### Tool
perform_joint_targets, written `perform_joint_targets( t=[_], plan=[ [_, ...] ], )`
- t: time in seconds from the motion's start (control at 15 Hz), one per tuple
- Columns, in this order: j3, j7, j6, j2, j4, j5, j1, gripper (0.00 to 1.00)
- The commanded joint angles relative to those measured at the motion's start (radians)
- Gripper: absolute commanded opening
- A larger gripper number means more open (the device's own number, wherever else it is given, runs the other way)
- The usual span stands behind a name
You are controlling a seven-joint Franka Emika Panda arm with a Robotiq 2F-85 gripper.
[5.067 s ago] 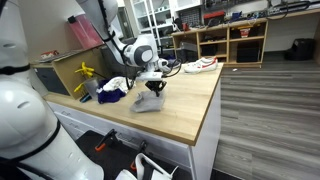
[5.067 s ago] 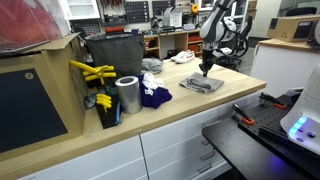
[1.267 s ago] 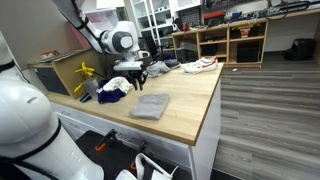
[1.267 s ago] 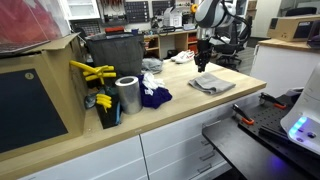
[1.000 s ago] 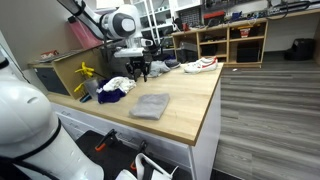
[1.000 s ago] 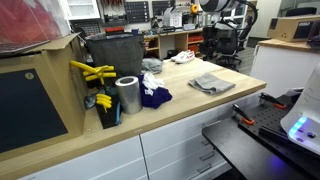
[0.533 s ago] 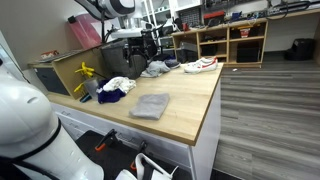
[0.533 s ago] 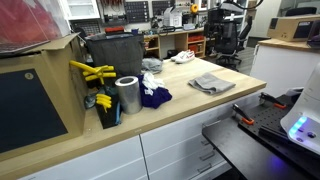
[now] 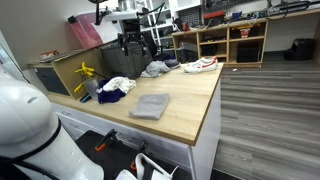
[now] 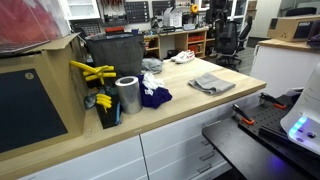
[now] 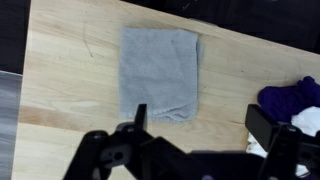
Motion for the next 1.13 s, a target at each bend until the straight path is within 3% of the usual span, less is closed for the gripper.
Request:
perform_joint_targets(
  t=[0.0,0.67,0.73,1.07],
  plan=[
    [-0.011,0.011,-0.101,-0.029,0.053,-0.013,0.017,1.0],
    [-0.038,0.019,-0.266,-0.035,0.193,0.005,0.012,1.0],
    [-0.037,0.003,-0.217,-0.033,0.156,-0.001,0.014,1.0],
    [-0.039,0.003,-0.233,-0.033,0.176,-0.001,0.014,1.0]
  ],
)
